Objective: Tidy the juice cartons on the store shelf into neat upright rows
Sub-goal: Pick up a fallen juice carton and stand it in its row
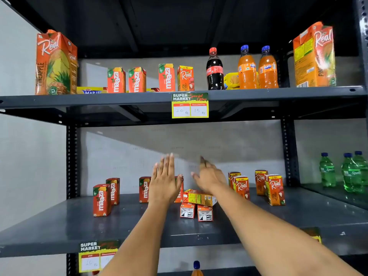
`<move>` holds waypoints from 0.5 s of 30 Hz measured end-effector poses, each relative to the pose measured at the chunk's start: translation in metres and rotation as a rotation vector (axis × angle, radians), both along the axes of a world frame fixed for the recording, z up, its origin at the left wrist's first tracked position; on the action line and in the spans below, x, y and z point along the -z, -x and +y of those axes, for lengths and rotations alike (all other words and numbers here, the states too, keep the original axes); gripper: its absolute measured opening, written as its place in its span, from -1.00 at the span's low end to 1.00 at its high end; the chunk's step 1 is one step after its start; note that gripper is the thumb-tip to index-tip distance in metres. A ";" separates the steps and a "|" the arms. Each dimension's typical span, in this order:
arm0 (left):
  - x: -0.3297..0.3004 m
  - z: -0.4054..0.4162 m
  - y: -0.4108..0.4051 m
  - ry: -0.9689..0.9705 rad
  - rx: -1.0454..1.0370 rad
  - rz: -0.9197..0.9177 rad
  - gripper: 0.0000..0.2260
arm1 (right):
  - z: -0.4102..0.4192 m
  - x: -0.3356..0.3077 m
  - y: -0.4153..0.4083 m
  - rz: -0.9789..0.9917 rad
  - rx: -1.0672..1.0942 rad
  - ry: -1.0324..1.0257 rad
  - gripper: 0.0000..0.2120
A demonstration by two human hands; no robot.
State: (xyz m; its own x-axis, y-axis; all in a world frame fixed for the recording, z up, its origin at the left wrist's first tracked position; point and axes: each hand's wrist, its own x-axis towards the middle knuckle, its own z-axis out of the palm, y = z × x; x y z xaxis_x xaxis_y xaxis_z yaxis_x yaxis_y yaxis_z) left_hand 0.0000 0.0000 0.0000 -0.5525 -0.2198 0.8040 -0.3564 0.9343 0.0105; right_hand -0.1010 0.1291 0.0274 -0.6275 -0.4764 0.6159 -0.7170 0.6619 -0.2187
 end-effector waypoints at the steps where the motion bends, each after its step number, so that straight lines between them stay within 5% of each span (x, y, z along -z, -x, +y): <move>1: 0.000 -0.001 0.001 -0.210 0.013 -0.119 -0.42 | 0.001 -0.006 0.006 -0.216 0.008 -0.122 -0.32; 3: 0.000 -0.003 0.001 -0.602 0.095 -0.438 -0.43 | 0.010 -0.016 0.012 -0.615 -0.002 -0.341 -0.38; 5: 0.003 -0.002 -0.006 -0.886 0.177 -0.767 -0.49 | 0.020 -0.022 0.018 -0.795 0.007 -0.400 -0.44; 8: 0.016 0.000 -0.020 -1.058 0.284 -0.877 -0.36 | 0.024 -0.019 0.021 -0.940 -0.063 -0.257 -0.50; 12: 0.037 0.002 -0.034 -0.694 0.148 -1.055 0.03 | 0.026 -0.018 0.021 -1.133 -0.106 -0.184 -0.71; 15: 0.065 0.013 -0.040 -0.301 0.076 -0.880 0.00 | 0.030 -0.013 0.028 -1.247 -0.132 -0.090 -0.77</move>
State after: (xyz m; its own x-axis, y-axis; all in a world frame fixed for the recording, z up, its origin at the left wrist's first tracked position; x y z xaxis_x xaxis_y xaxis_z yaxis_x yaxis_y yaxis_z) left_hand 0.0397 0.0126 -0.0654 -0.9574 -0.2889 0.0038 -0.2888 0.9573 0.0115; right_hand -0.1293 0.1589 0.0403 -0.7027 -0.5893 -0.3987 -0.1175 0.6488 -0.7518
